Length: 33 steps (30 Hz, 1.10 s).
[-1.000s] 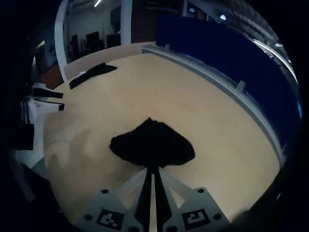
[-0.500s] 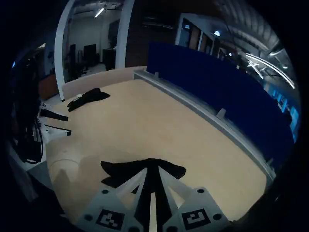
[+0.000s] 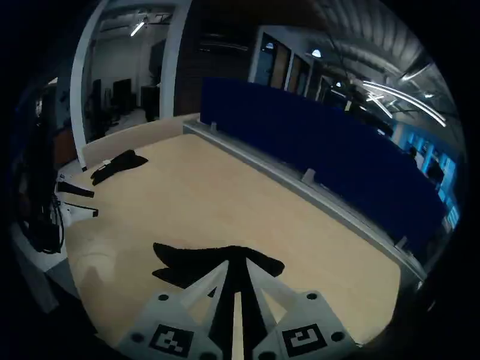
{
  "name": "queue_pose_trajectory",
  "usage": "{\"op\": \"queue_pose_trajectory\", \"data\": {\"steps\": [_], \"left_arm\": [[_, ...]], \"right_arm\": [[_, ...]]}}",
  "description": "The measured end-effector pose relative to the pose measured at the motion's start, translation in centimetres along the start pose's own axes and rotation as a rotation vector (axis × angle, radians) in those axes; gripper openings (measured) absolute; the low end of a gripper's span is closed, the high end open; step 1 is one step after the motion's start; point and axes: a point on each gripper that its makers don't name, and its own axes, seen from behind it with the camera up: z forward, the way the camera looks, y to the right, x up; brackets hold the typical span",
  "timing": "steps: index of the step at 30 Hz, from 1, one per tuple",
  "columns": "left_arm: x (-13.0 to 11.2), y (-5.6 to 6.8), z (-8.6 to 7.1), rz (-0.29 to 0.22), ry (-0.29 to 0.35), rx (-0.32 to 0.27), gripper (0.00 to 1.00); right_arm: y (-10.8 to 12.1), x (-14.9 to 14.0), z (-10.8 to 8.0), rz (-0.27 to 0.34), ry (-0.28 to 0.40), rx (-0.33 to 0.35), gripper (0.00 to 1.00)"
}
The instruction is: Fold towel
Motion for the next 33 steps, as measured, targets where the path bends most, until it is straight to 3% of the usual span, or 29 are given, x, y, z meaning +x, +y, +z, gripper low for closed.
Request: {"op": "queue_pose_trajectory", "data": {"steps": [20,26,33], "left_arm": [[0.2,1.9,0.2,-0.004,-0.013,0.037,0.94],[0.3,3.0,0.2,0.006,-0.022,0.042,0.94],[0.5,4.4,0.5,0.022,-0.028,0.04,0.94]], "right_arm": [[17.3,-6.0,-6.5,0.079,-0.053,-0.133,0.05],[21.1,-8.1,-7.7,0.087,-0.077,-0.164,0.05],[23.7,-10.7,-8.3,0.095,-0.111,-0.178,0.04]]}}
